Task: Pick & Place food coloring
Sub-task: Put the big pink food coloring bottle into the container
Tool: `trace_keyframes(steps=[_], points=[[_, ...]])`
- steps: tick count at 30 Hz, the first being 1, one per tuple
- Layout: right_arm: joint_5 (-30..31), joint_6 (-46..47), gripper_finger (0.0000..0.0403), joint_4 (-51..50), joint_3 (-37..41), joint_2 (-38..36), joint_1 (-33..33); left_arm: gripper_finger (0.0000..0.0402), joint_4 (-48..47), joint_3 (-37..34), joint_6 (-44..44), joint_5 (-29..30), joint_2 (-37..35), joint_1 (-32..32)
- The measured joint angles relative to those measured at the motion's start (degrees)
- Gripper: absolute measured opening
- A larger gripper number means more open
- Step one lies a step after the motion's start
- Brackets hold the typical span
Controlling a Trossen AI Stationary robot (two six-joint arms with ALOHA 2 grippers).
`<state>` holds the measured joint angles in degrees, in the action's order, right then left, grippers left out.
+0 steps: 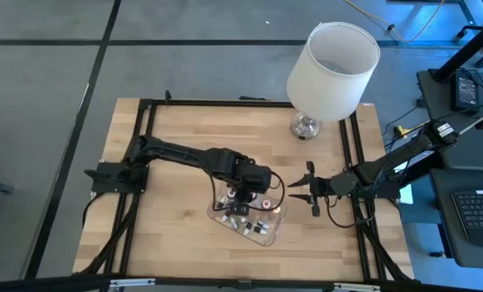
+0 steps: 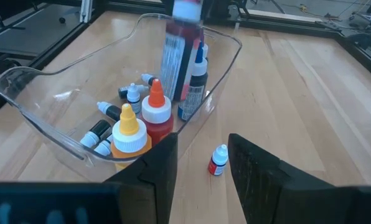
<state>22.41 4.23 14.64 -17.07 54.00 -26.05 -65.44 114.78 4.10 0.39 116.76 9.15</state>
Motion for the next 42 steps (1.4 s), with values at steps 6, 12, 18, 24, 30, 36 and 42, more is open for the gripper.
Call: trace_keyframes(steps=[6, 12, 18, 24, 30, 36, 42], points=[[0.0, 0.1, 0.0145, -0.4, 0.0, 0.0, 0.0, 0.0115, -0.4, 0.0, 0.0, 0.1, 2.9, 0.0], [0.0, 0.2, 0.0145, -0.4, 0.0, 0.0, 0.0, 0.0122, -0.8, 0.0, -0.2, 0.9, 5.8, 0.0], [0.0, 0.1, 0.0145, -0.4, 0.0, 0.0, 0.0, 0.0125, -0.8, 0.0, -0.4, 1.4, 7.1, 0.0], [0.0, 0.1, 0.0145, -0.4, 0.0, 0.0, 0.0, 0.0126, 0.5, 0.0, -0.4, 1.5, 7.1, 0.0], [0.0, 0.2, 0.0145, -0.4, 0.0, 0.0, 0.0, 0.0126, 1.4, 0.0, 0.1, 1.5, 7.9, 0.0], [0.0, 0.2, 0.0145, -0.4, 0.0, 0.0, 0.0, 0.0127, 0.6, 0.0, 0.6, 1.5, 8.8, 0.0], [0.0, 0.2, 0.0145, -0.5, 0.0, 0.0, 0.0, 0.0127, 1.0, 0.0, 0.6, 1.5, 8.8, 0.0]])
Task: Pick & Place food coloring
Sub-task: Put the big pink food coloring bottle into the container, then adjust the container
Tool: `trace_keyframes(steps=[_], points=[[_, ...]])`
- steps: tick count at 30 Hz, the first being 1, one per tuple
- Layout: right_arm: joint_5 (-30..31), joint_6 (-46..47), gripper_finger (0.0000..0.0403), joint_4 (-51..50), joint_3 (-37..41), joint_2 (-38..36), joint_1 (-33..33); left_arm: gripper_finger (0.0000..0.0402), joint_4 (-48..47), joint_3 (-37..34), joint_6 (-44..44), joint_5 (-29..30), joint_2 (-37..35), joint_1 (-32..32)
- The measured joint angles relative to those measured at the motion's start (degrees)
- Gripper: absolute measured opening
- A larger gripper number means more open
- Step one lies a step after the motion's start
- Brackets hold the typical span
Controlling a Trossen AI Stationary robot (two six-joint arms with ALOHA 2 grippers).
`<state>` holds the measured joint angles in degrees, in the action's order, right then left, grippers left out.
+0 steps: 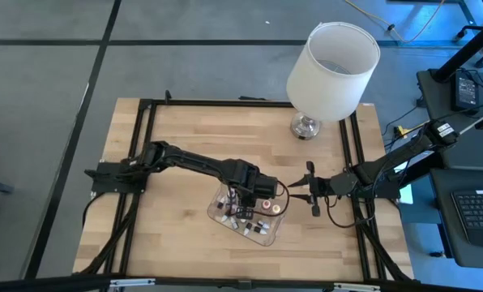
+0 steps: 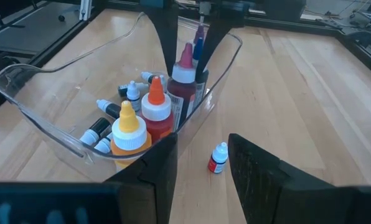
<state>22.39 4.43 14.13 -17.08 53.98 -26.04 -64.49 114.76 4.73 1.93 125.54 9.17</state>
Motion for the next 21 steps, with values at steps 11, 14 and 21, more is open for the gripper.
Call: trace_keyframes(steps=[11, 14, 21], points=[[0.0, 0.0, 0.0145, -0.1, 0.0, 0.0, 0.0, 0.0150, 0.0, 0.0, 0.0, 0.0, 0.0, 0.0], [0.0, 0.0, 0.0145, -0.1, 0.0, 0.0, 0.0, 0.0165, 0.0, 0.0, -0.2, 0.6, 0.0, -0.1], [0.0, 0.0, 0.0145, -0.2, 0.0, 0.0, 0.0, 0.0182, -5.7, 2.7, 0.4, 1.1, 0.0, -0.7]])
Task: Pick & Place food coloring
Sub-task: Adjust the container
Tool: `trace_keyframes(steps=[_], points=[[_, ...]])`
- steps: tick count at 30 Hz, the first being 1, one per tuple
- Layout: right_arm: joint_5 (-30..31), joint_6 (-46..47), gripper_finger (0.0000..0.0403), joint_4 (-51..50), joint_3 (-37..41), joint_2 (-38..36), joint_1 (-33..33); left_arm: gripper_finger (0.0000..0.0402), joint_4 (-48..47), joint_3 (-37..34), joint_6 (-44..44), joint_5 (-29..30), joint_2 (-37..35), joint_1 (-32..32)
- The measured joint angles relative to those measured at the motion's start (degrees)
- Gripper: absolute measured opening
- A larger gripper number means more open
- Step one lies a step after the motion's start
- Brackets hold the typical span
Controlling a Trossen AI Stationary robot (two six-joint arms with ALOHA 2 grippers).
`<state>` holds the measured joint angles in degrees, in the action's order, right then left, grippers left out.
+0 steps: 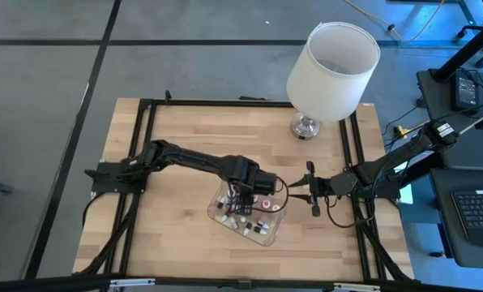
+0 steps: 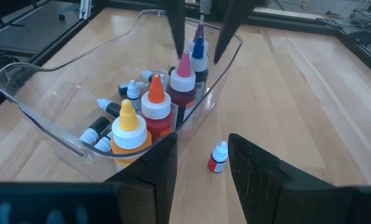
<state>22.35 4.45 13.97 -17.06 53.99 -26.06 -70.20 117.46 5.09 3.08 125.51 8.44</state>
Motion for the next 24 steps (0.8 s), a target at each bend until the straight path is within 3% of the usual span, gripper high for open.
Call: trace_keyframes(steps=[7, 10, 13, 16, 19, 24], points=[[-0.3, 1.6, 0.0145, -0.2, 0.0, 0.0, 0.0, 0.0178, -5.8, 5.8, 1.4, 4.5, -3.2, -0.4], [-5.0, 3.6, 0.0145, -0.7, 0.0, 0.0, -0.4, 0.0178, -9.0, 5.8, 1.0, 6.6, -6.1, -0.1], [-8.8, 4.4, 0.0145, -0.5, 0.0, 0.3, -2.6, 0.0178, -8.7, 5.7, -0.9, 6.5, -8.9, 0.9], [-7.3, 5.2, 0.0145, -0.5, 0.0, 0.7, -5.6, 0.0178, -7.2, 5.6, -3.5, 5.5, -12.0, 2.0], [-1.6, 8.1, 0.0145, -0.7, 0.0, 0.8, -8.4, 0.0180, 0.2, 0.6, -4.4, 2.9, -16.5, 2.6], [1.2, 11.6, 0.0145, -0.3, 0.0, 0.8, -12.0, 0.0178, 17.8, -17.8, -4.6, -1.1, -28.1, 3.2]])
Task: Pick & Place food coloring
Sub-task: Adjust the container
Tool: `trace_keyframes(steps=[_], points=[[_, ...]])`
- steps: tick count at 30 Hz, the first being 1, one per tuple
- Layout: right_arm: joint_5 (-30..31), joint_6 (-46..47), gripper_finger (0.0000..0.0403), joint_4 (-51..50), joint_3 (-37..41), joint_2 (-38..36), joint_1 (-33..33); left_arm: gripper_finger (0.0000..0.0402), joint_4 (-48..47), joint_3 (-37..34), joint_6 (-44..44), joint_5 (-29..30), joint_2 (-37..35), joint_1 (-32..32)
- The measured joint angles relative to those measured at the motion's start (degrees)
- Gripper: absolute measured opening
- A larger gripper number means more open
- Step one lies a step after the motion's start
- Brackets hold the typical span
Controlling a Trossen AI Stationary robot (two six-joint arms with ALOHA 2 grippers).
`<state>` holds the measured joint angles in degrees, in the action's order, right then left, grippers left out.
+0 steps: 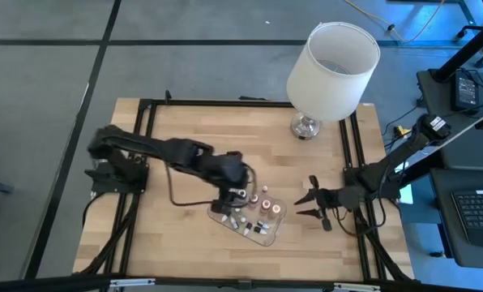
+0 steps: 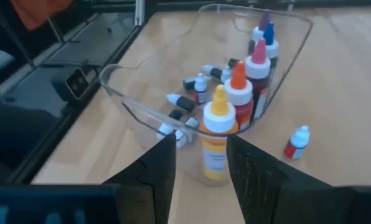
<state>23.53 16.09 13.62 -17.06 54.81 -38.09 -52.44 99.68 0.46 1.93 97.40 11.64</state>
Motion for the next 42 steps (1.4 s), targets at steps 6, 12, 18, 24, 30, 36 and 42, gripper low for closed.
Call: trace_keyframes(steps=[6, 12, 18, 24, 30, 36, 42], points=[[5.8, 9.3, 0.0145, 0.5, 0.0, 4.4, -4.0, 0.0180, 22.2, -26.9, 4.4, 1.6, -15.9, 1.8], [6.9, 10.6, 0.0145, 6.0, -1.6, 14.4, -5.0, 0.0178, 30.4, -47.4, 15.1, 10.2, -28.4, 4.7], [6.9, 11.3, 0.0145, 6.3, -8.3, 24.4, -4.9, 0.0179, 38.5, -61.3, 23.3, 13.8, -33.9, 7.1], [8.1, 16.3, 0.0145, 4.1, -13.5, 31.4, -4.7, 0.0180, 50.3, -71.3, 26.2, 14.8, -33.3, 7.5], [9.9, 14.7, 0.0145, 3.9, -16.4, 35.8, -2.6, 0.0178, 55.9, -76.1, 28.7, 14.2, -31.9, 7.6], [9.8, 10.6, 0.0145, 3.7, -17.0, 36.8, 1.8, 0.0180, 56.1, -76.8, 30.4, 11.1, -31.9, 9.1], [9.5, 7.1, 0.0145, 3.7, -17.0, 36.8, 7.1, 0.0177, 55.6, -76.8, 33.6, 9.9, -31.9, 12.0]])
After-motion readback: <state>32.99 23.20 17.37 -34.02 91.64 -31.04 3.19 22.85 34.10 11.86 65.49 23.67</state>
